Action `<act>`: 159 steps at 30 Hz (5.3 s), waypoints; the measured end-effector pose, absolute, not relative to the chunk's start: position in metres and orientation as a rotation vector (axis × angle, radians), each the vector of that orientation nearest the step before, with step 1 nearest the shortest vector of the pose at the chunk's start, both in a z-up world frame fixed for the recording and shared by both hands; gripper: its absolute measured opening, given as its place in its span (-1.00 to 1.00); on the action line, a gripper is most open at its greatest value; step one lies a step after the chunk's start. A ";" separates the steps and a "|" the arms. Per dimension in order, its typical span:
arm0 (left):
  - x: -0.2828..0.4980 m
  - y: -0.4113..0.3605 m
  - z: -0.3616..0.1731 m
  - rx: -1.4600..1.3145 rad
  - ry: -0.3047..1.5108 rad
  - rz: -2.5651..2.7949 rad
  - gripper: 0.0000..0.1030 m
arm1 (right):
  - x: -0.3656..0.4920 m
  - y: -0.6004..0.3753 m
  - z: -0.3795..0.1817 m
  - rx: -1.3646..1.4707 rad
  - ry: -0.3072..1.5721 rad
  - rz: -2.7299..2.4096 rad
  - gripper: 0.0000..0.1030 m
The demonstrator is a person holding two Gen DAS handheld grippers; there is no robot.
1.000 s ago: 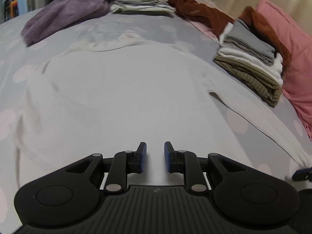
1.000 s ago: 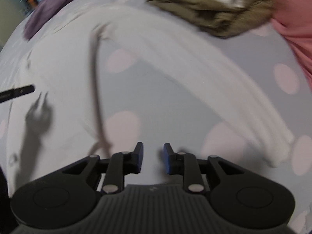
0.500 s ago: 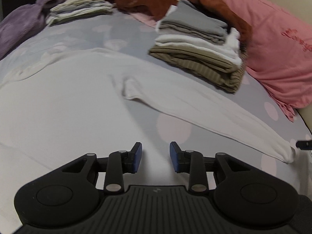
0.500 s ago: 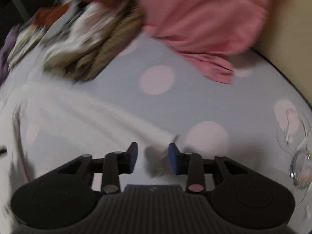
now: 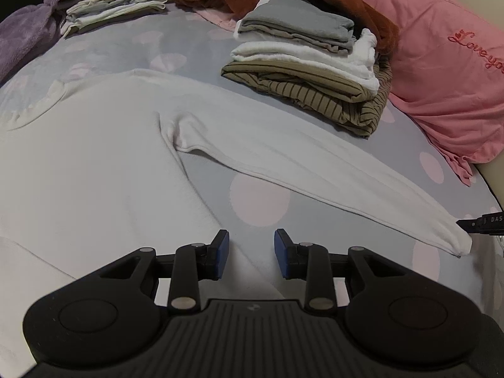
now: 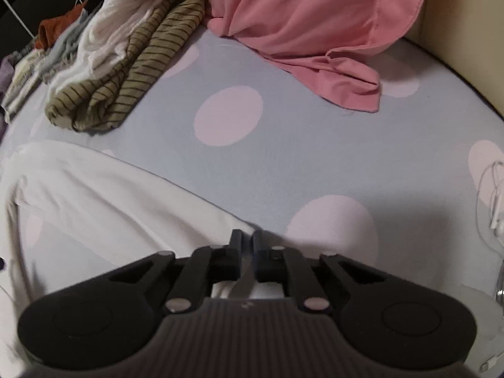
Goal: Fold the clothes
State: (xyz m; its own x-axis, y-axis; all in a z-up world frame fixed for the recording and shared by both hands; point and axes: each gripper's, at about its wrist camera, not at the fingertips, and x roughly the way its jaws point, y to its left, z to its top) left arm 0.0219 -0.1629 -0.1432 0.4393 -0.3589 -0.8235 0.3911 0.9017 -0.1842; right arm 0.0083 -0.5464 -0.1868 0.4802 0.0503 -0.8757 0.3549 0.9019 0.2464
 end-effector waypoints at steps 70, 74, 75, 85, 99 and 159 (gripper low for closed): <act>0.030 -0.207 -0.047 -0.434 1.249 -0.750 -1.00 | -0.043 -0.286 -0.087 0.020 0.799 0.211 -0.83; 0.032 -0.186 -0.042 -0.468 1.233 -0.721 -1.00 | -0.046 -0.280 -0.078 0.005 0.785 0.238 -0.89; 0.033 -0.180 -0.040 -0.478 1.228 -0.716 -1.00 | -0.046 -0.278 -0.075 0.002 0.783 0.246 -0.89; 0.019 -0.113 -0.023 -0.548 1.162 -0.667 -1.00 | -0.061 -0.246 -0.037 -0.056 0.745 0.368 -0.90; -0.003 -0.022 -0.008 -0.656 1.090 -0.597 -1.00 | -0.078 -0.185 -0.013 -0.163 0.716 0.510 -0.91; -0.080 0.115 -0.164 -0.404 1.429 -0.011 -0.85 | -0.118 -0.019 -0.166 -0.545 1.077 1.072 -0.91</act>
